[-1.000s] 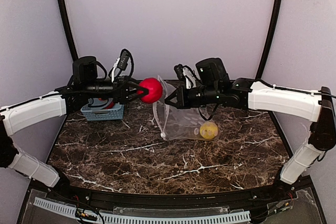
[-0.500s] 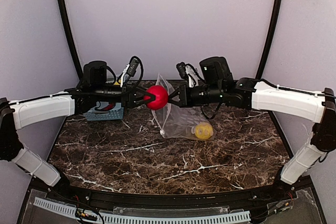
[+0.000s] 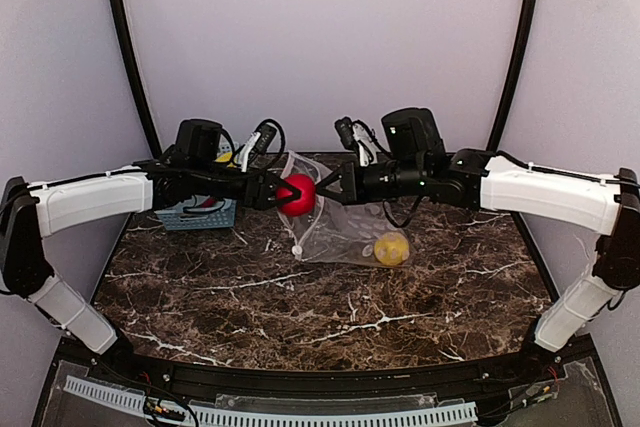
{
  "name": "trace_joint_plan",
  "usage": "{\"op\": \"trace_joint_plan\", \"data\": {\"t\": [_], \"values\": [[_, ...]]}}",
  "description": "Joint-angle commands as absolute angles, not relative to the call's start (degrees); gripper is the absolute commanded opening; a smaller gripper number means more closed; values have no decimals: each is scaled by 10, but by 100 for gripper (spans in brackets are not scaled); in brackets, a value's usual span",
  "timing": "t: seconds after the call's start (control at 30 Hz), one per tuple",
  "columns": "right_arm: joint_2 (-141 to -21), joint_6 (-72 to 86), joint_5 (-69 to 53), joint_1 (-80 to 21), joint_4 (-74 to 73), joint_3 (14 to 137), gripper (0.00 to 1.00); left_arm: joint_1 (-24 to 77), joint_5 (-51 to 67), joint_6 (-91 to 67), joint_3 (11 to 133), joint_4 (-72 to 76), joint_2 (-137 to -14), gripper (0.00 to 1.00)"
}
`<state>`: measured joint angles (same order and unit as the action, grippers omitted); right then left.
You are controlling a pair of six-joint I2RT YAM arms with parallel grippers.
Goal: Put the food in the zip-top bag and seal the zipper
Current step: Place the fake fruit in the bin.
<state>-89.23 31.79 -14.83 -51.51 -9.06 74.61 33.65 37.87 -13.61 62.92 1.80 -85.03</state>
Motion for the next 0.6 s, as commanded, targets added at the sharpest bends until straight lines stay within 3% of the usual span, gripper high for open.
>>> {"op": "trace_joint_plan", "data": {"t": [0.0, 0.33, 0.57], "values": [[-866, 309, -174, -524, -47, 750, 0, 337, 323, -116, 640, -45, -860, 63], [-884, 312, -186, -525, -43, 757, 0, 352, 341, -112, 646, -45, -865, 64], [-885, 314, -185, -525, -42, 755, 0, 362, 350, -103, 644, -40, -856, 86]]}}
